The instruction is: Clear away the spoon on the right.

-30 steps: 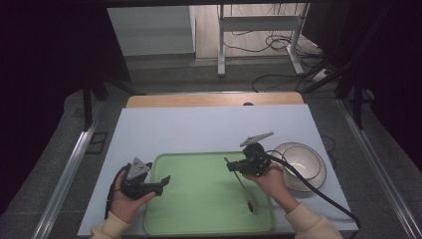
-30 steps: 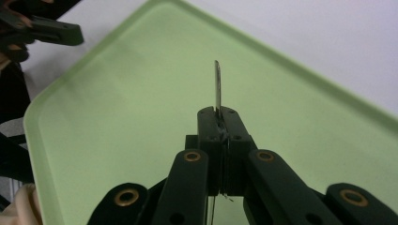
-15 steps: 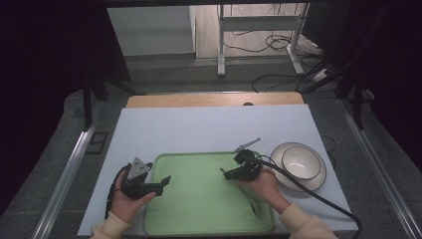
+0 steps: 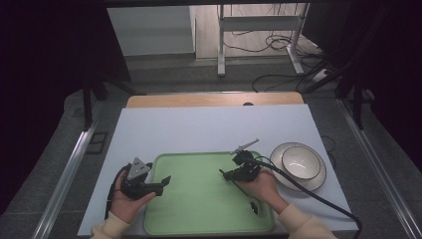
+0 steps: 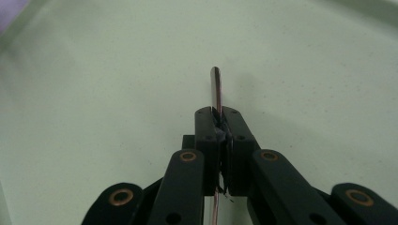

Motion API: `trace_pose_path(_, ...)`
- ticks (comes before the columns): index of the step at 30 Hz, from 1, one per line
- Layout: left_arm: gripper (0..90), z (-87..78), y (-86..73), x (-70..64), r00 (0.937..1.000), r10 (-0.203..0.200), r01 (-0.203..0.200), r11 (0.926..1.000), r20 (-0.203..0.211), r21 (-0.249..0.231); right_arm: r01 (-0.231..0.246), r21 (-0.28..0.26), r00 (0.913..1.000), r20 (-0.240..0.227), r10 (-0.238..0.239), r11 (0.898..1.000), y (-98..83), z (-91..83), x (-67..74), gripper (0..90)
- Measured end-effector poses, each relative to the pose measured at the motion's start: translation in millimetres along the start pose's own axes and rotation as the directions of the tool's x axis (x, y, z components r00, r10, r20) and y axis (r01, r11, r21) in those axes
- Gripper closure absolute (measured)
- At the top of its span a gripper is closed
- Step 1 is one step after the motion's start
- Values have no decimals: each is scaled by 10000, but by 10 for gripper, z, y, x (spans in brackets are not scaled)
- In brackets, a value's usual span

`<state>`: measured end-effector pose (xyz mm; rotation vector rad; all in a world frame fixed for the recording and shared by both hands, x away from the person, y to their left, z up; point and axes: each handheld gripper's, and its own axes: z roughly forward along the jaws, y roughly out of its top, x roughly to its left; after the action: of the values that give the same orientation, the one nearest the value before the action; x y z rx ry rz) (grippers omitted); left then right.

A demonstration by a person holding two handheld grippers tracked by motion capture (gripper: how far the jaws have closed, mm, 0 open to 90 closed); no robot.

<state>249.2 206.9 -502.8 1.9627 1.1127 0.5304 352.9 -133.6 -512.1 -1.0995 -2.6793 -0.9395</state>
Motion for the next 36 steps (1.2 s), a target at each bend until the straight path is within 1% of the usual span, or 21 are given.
trace_pose_path(4, 190, 5, 0, -1, 10000, 20, -20, 10000, 5, 23, -30, -188, 9999, 165, 33, 9998, 15, -34, -2, 858)
trace_pose_path(6, 190, 3, 1, -5, 10000, 36, -36, 10000, 9, 18, 45, -170, 9998, 205, -41, 9998, 13, -29, -1, 817)
trace_pose_path(7, 190, 1, 1, -7, 10000, 32, -32, 10000, 4, 4, 76, -167, 9995, 302, -71, 9998, 11, -25, 1, 798)
trace_pose_path(9, 190, -3, 1, -6, 10000, 20, -20, 10000, 2, -7, 175, -147, 9988, 454, -168, 9997, 7, -19, 1, 791)
trace_pose_path(10, 190, -3, 1, -5, 10000, 18, -18, 10000, 0, -9, 202, -157, 9986, 491, -194, 9997, 7, -22, 1, 771)
trace_pose_path(14, 190, -1, 1, -5, 10000, 28, -28, 10000, 8, 4, 394, -368, 9973, 632, -370, 9985, 14, -50, 16, 574)
trace_pose_path(16, 190, 0, 0, -4, 10000, 33, -33, 10000, 14, 13, 376, -526, 9968, 728, -337, 9979, 20, -70, 19, 491)
trace_pose_path(17, 190, -1, 0, -5, 10000, 32, -32, 10000, 9, 3, 446, -608, 9959, 809, -396, 9972, 23, -82, 19, 462)
trace_pose_path(18, 190, -2, 1, -4, 10000, 28, -28, 10000, 13, -3, 485, -757, 9962, 756, -427, 9959, 28, -102, 25, 428)
trace_pose_path(19, 190, -2, 1, -3, 10000, 17, -17, 10000, 18, -16, 576, -939, 9968, 609, -520, 9939, 34, -122, 32, 402)
trace_pose_path(20, 190, -2, 1, -3, 10000, 17, -17, 10000, 34, -24, 641, -1050, 9968, 548, -585, 9924, 38, -144, 45, 390)
trace_pose_path(21, 190, -3, 1, -3, 10000, 31, -31, 10000, 38, -19, 798, -1176, 9958, 538, -739, 9899, 39, -169, 54, 367)
trace_pose_path(24, 190, -5, 1, -4, 10000, 26, -26, 10000, 37, -32, 997, -1435, 9943, 526, -930, 9846, 45, -227, 82, 330)
trace_pose_path(26, 190, -6, 4, 1, 10000, -23, 23, 10000, 37, -47, 1160, -1535, 9922, 632, -1074, 9813, 45, -258, 89, 305)
trace_pose_path(28, 190, -4, 8, 9, 10000, -84, 84, 9999, 33, -67, 1224, -1635, 9914, 672, -1127, 9789, 46, -283, 96, 289)
trace_pose_path(31, 187, -1, 17, 12, 9999, -105, 106, 9998, 117, -144, 1380, -1864, 9897, 626, -1284, 9727, 50, -331, 108, 280)
trace_pose_path(33, 186, 5, 23, 13, 9999, -44, 46, 9999, 146, -131, 1511, -2027, 9881, 608, -1416, 9675, 53, -373, 120, 273)
trace_pose_path(35, 186, 4, 24, 9, 9999, -16, 18, 9999, 154, -130, 1709, -2040, 9847, 681, -1602, 9639, 55, -405, 122, 273)
trace_pose_path(36, 186, 1, 24, 8, 9999, -17, 19, 9999, 166, -131, 1853, -2101, 9821, 730, -1736, 9600, 56, -427, 123, 273)
